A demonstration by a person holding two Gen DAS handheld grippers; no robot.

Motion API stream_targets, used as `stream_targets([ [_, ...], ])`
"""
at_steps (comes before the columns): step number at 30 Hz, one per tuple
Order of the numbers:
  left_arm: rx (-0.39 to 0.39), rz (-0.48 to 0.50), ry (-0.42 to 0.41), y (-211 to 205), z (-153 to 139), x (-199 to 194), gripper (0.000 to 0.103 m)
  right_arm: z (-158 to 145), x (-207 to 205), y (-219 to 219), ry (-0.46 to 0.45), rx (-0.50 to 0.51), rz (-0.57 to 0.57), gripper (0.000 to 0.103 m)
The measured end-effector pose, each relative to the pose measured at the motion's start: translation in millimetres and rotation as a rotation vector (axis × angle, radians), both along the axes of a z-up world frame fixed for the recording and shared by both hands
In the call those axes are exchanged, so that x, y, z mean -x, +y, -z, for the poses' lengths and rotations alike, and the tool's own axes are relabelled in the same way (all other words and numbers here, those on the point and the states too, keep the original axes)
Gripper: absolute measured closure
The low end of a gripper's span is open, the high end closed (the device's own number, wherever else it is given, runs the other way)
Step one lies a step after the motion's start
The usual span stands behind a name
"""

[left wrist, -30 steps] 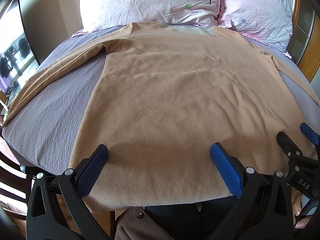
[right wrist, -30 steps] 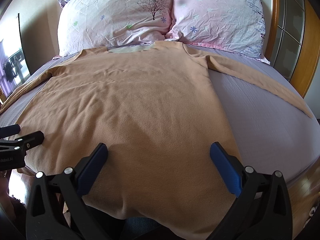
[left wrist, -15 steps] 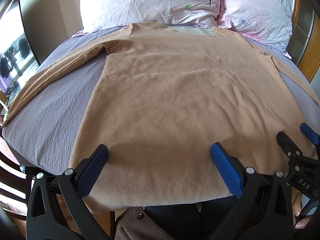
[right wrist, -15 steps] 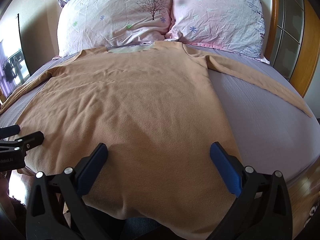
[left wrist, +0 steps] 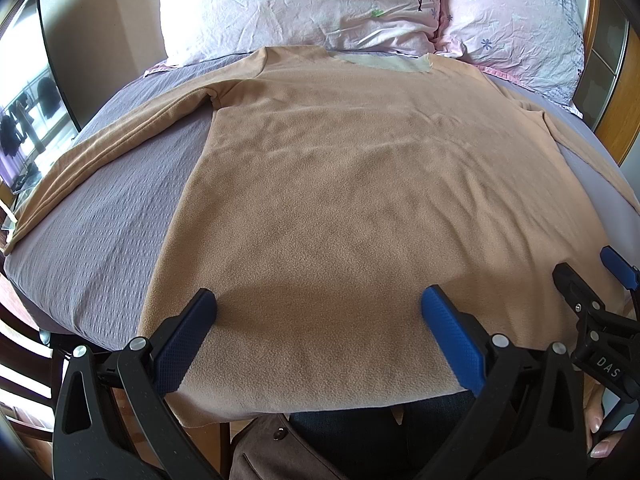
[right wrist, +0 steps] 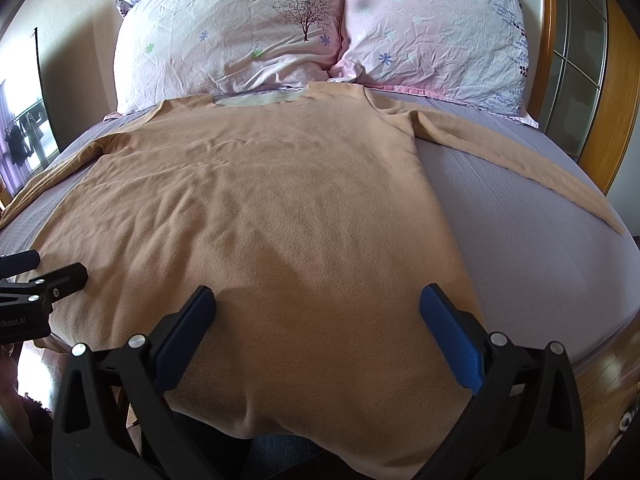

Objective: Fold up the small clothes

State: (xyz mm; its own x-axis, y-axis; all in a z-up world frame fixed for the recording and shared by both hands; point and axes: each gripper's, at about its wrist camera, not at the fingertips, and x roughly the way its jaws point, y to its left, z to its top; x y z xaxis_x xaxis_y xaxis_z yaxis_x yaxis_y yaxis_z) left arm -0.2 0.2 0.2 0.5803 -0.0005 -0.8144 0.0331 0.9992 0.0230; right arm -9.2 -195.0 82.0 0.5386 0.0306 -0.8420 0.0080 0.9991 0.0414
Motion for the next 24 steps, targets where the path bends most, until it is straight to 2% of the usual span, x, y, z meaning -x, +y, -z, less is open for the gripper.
stream_targets([
  [7,0.0,0.0,-0.001,0,0,0,0.001,0,0,0,0.001,0.0,0.0,0.002],
  [11,-0.003,0.004,-0.003,-1,-10,-1,0.001,-1,-1,-1,-0.008,-0.006,-0.025,0.002],
  [13,-0.004,0.013,-0.021,-2,-10,-1,0.001,-5,-5,-16,0.003,-0.043,-0.048,0.002],
  [14,-0.004,0.016,-0.029,-3,-8,0,0.001,-9,-10,-34,-0.005,-0.065,-0.017,0.002],
  [18,-0.001,0.048,-0.11,-2,-6,10,0.001,-37,-21,-147,-0.095,-0.178,0.294,0.003],
  [20,0.007,0.061,-0.127,-1,-5,8,0.001,-41,-29,-214,-0.094,-0.249,0.486,0.018],
  [21,0.025,0.07,-0.142,2,-5,5,0.001,-40,-30,-250,-0.081,-0.293,0.587,0.036],
  [22,0.052,0.077,-0.154,5,-6,3,0.001,-36,-31,-282,-0.06,-0.337,0.679,0.049],
  [23,0.095,0.085,-0.171,10,-8,1,0.001,-30,-30,-310,-0.038,-0.389,0.765,0.054],
  [24,0.17,0.094,-0.2,18,-12,-3,0.001,-22,-28,-338,-0.023,-0.458,0.844,0.059],
])
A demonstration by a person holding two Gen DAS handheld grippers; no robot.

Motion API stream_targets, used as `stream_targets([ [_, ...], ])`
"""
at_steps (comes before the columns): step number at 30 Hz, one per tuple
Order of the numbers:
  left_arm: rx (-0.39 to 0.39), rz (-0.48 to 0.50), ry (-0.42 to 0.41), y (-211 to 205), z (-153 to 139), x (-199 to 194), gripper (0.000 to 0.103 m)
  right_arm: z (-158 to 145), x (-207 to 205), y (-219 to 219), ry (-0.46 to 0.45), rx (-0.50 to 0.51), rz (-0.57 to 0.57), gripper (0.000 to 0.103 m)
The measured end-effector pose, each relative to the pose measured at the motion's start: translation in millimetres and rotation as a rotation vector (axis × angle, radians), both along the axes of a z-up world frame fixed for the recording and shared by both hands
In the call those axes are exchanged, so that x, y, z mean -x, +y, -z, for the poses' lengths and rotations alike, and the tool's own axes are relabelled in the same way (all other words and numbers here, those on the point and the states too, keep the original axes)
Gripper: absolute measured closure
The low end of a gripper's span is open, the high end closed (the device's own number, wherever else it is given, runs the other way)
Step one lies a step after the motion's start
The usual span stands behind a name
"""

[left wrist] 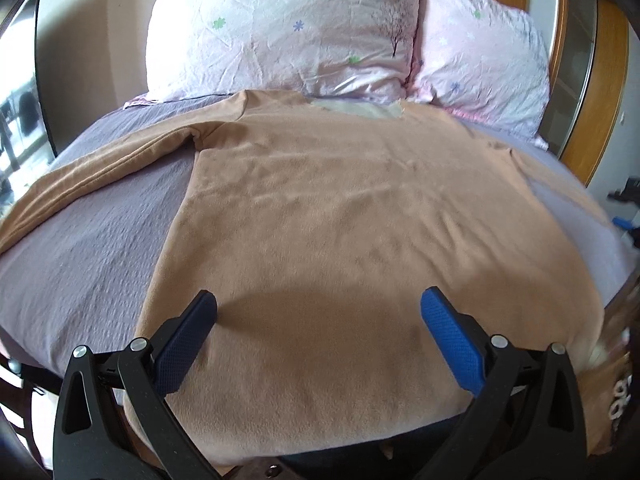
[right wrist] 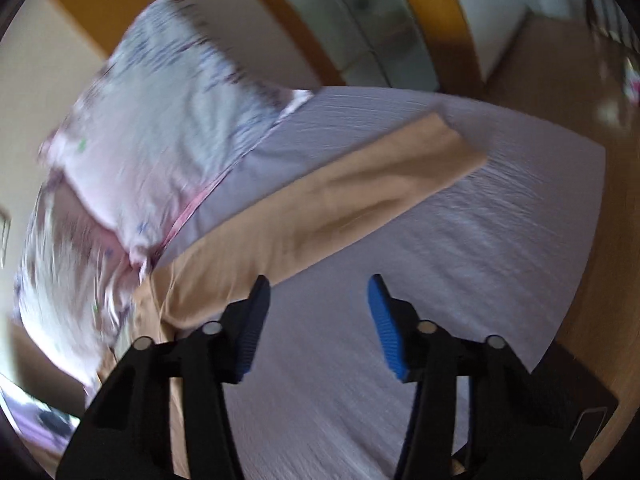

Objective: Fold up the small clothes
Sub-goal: 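Grasp a sleeve cuff with the right gripper and fold it across the shirt body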

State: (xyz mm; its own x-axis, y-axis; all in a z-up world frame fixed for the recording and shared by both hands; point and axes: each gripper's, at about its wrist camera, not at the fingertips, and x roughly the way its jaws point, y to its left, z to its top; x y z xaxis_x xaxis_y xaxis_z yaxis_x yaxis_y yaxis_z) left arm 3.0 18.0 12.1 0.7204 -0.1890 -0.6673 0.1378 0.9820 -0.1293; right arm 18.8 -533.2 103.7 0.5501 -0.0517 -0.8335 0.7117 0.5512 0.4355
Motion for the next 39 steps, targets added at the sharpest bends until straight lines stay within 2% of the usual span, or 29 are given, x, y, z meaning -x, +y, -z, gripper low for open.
stream_targets([
  [2,0.129,0.015,-0.066,15,-8,-4,0.001,14,3,-38,0.02,-0.077,0.099,0.06],
  [4,0.237,0.013,-0.16,29,-19,-8,0.001,26,8,-60,0.042,-0.104,0.16,0.06],
  [6,0.266,0.009,-0.223,35,-29,-13,0.001,39,10,-74,0.035,-0.146,0.206,0.062],
  [9,0.264,-0.003,-0.265,44,-39,-24,0.001,45,6,-81,0.023,-0.15,0.243,0.067],
  [11,0.284,-0.014,-0.275,53,-42,-31,0.001,52,-1,-90,0.013,-0.161,0.265,0.08],
  [12,0.307,-0.021,-0.28,60,-43,-34,0.001,56,-4,-95,0.033,-0.157,0.274,0.099],
  [14,0.358,-0.039,-0.292,77,-41,-36,0.001,50,-19,-93,0.057,-0.105,0.266,0.099],
  [16,0.411,-0.057,-0.3,97,-40,-37,0.001,17,-42,-67,0.011,0.036,0.171,0.099],
  [18,0.443,-0.082,-0.303,114,-37,-35,0.001,-22,-72,-23,-0.091,0.147,0.02,0.099],
  [21,0.459,-0.148,-0.282,136,-33,-37,0.001,-75,-114,76,-0.241,0.227,-0.26,0.099],
  [24,0.496,-0.214,-0.261,158,-29,-37,0.001,-100,-148,195,-0.341,0.26,-0.564,0.099],
  [26,0.528,-0.266,-0.244,173,-27,-34,0.001,-95,-166,275,-0.365,0.22,-0.76,0.099],
  [28,0.572,-0.314,-0.218,190,-24,-32,0.001,-74,-177,345,-0.341,0.166,-0.922,0.099],
  [30,0.616,-0.376,-0.193,209,-21,-28,0.001,-36,-180,422,-0.243,0.128,-1.113,0.097],
  [32,0.661,-0.43,-0.175,231,-17,-24,0.001,6,-168,482,-0.09,0.056,-1.297,0.089],
  [34,0.687,-0.487,-0.162,252,-14,-19,0.001,27,-162,503,-0.004,-0.007,-1.348,0.061],
  [36,0.706,-0.541,-0.149,272,-10,-17,0.001,24,-156,500,-0.04,-0.031,-1.32,0.044],
  [37,0.717,-0.566,-0.144,281,-8,-16,0.001,19,-155,492,-0.061,-0.027,-1.296,0.038],
  [39,0.746,-0.627,-0.12,299,-2,-16,0.005,11,-162,468,-0.095,-0.029,-1.247,0.033],
])
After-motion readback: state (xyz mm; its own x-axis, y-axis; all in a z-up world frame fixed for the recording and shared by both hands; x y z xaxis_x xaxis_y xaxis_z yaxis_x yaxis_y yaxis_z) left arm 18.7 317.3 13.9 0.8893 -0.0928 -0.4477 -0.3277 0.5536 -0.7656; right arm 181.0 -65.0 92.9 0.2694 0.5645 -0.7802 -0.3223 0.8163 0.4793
